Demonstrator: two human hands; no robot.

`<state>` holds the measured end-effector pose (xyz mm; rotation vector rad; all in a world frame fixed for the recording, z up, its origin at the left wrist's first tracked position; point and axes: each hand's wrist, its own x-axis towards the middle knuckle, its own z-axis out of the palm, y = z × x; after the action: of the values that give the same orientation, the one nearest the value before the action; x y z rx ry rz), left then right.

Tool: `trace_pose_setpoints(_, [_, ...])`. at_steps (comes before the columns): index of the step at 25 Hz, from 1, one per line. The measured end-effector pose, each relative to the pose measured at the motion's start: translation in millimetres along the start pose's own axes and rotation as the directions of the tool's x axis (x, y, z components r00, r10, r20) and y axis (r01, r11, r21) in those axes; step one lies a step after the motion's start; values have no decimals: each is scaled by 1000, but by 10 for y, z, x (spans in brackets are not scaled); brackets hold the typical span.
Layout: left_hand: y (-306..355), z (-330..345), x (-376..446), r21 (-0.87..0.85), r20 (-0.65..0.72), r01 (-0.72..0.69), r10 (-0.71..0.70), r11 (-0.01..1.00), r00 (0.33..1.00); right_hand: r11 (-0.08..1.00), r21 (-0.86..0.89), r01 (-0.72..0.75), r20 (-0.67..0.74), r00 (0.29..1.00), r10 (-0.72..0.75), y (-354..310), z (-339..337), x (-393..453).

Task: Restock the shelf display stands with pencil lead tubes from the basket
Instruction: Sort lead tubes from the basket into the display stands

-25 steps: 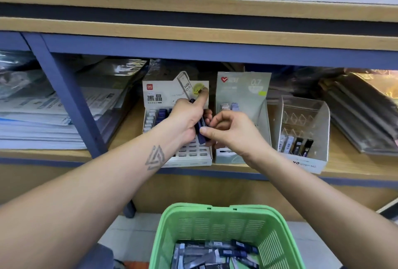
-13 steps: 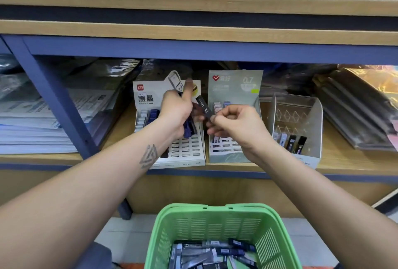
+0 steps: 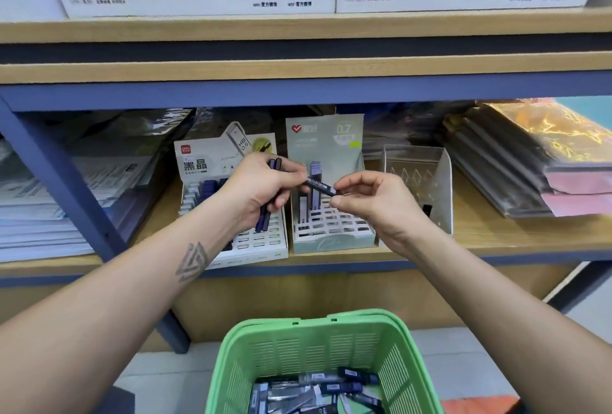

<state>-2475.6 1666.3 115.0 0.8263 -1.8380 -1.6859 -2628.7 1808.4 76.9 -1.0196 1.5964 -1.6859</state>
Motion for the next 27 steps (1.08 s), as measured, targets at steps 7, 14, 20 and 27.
trace_pose_setpoints(7, [-167,559,-48,208,5,-67,67,976,998,1000,4,26,-120,992,-25,-28,-514,-127])
trace_pose_setpoints(14, [-142,1238,11,323,52,-106,94,940,994,998,-42,42,-255,965,-51,-91,-1048,-229])
trace_pose_setpoints(20, [-287,1429,217,535,-41,-62,99,843,994,703,-711,-14,-309,904,-295,-78,-1291,-219])
trace_pose_setpoints(27, [-470,1552,305,705,-34,-64,124,706,992,597,-801,-50,-260,927,-271,182,-1230,-206])
